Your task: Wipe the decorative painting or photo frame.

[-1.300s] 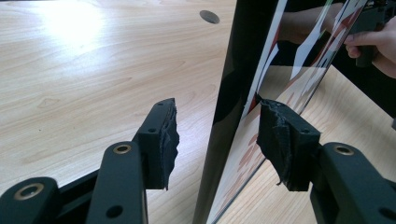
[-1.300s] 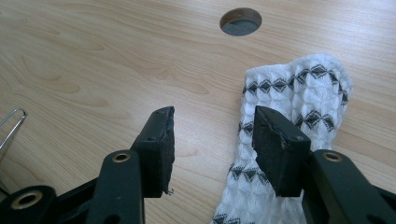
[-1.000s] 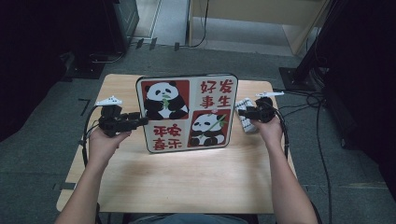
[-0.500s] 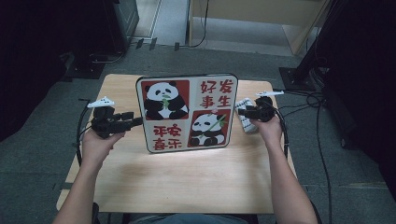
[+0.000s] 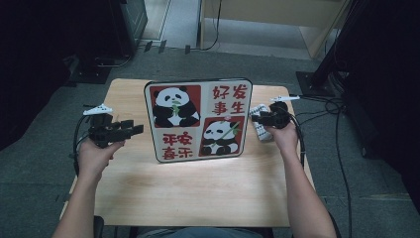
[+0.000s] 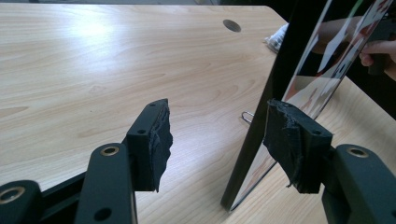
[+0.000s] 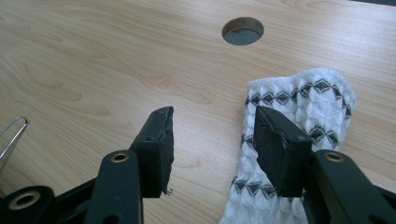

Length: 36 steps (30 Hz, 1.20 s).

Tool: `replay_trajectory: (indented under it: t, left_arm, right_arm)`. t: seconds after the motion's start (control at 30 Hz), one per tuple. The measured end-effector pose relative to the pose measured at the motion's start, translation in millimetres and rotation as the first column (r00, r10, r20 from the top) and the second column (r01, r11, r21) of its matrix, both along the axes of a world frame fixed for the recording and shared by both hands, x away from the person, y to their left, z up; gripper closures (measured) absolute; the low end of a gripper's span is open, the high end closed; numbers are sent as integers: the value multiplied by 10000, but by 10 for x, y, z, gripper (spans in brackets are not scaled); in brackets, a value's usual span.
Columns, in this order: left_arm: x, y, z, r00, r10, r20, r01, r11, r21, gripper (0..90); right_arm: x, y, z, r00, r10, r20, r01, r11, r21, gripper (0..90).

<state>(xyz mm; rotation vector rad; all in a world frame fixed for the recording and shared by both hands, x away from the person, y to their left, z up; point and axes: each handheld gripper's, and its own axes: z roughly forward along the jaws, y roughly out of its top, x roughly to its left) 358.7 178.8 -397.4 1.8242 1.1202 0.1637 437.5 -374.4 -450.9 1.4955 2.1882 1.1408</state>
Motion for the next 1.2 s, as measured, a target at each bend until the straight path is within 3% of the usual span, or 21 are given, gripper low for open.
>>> replay_trajectory:
  t: [0.63, 0.83, 1.2]
  left_arm:
    - [69, 149, -117, 9992, 376, -104, -371, 9985, 415, 398]
    - [87, 172, -154, 9985, 540, 60, -541, 9983, 196, 369]
    - [111, 168, -199, 9989, 478, 16, -479, 9972, 570, 368]
  right_arm:
    - [8, 10, -11, 10000, 9, -1, -9, 10000, -71, 491]
    - [10, 29, -15, 10000, 55, -45, -55, 9999, -138, 490]
    - [17, 24, -20, 10000, 27, -38, -27, 9999, -119, 485]
